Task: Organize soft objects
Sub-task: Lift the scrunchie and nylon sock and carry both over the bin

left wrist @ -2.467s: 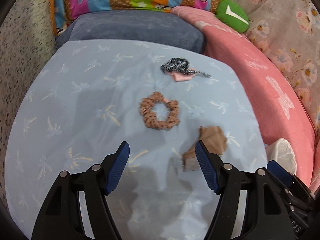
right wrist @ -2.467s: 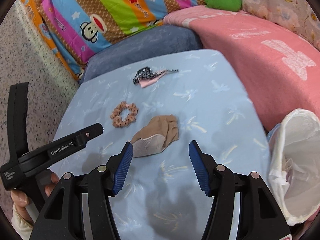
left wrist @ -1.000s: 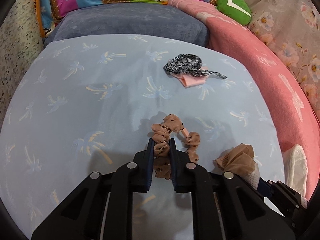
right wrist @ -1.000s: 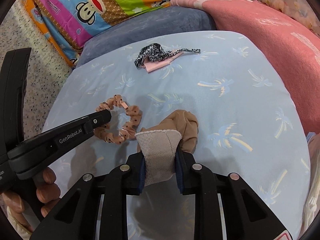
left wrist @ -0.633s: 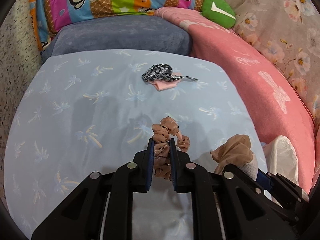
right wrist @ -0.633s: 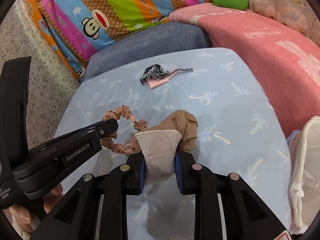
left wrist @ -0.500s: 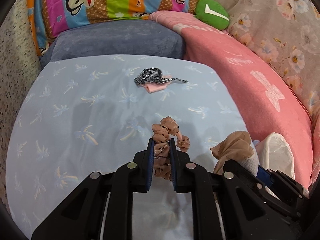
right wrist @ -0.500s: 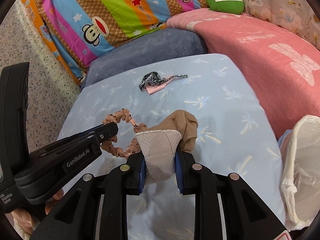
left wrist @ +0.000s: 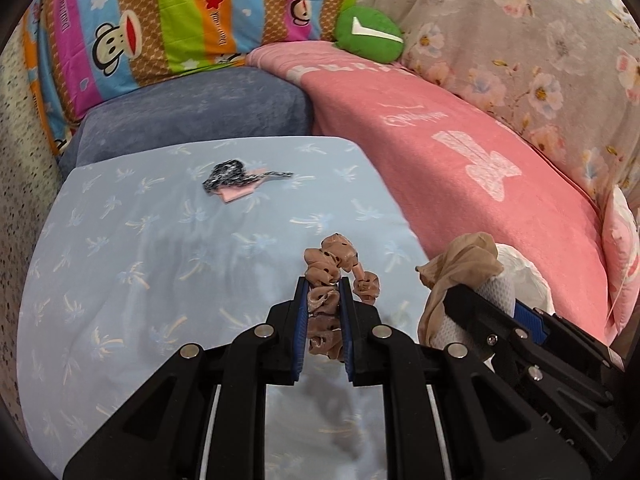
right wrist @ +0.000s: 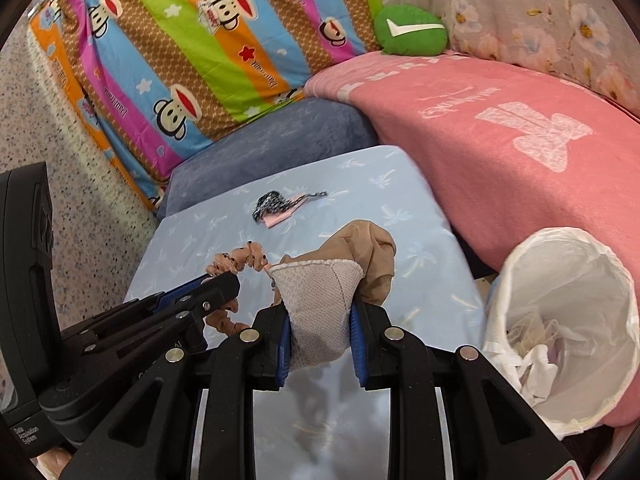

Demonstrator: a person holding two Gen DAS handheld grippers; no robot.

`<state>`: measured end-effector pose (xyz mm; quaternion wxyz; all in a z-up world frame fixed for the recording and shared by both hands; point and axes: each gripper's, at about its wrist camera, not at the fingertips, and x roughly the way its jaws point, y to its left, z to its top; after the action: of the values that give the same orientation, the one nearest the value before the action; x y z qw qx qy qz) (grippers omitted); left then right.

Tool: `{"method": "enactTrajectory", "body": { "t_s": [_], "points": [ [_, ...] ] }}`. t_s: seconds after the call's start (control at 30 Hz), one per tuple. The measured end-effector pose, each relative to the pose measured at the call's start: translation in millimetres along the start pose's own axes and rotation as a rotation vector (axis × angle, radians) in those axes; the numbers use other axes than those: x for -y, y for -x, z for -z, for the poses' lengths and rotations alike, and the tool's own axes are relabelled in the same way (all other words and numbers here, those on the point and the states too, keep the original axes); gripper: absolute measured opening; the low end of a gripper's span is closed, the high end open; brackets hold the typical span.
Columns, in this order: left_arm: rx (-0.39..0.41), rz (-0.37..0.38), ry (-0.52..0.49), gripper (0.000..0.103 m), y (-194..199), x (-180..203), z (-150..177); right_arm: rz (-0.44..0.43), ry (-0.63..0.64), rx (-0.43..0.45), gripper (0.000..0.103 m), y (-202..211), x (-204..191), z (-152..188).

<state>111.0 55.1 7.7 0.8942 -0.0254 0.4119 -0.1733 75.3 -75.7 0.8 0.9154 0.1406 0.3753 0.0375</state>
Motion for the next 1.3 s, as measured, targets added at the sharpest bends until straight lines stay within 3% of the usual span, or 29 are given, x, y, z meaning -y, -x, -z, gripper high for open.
{"method": "enactTrajectory", "body": {
  "t_s": [0.53, 1.3],
  "points": [
    [0.021, 0.070, -0.165, 0.015, 8, 91, 5, 0.075, -0.105, 0.102, 0.023, 63, 84, 2],
    [-0.033, 0.141, -0.328, 0.016, -17, 175, 11, 0.177, -0.256, 0.130, 0.023, 82, 176, 10]
  ]
}}
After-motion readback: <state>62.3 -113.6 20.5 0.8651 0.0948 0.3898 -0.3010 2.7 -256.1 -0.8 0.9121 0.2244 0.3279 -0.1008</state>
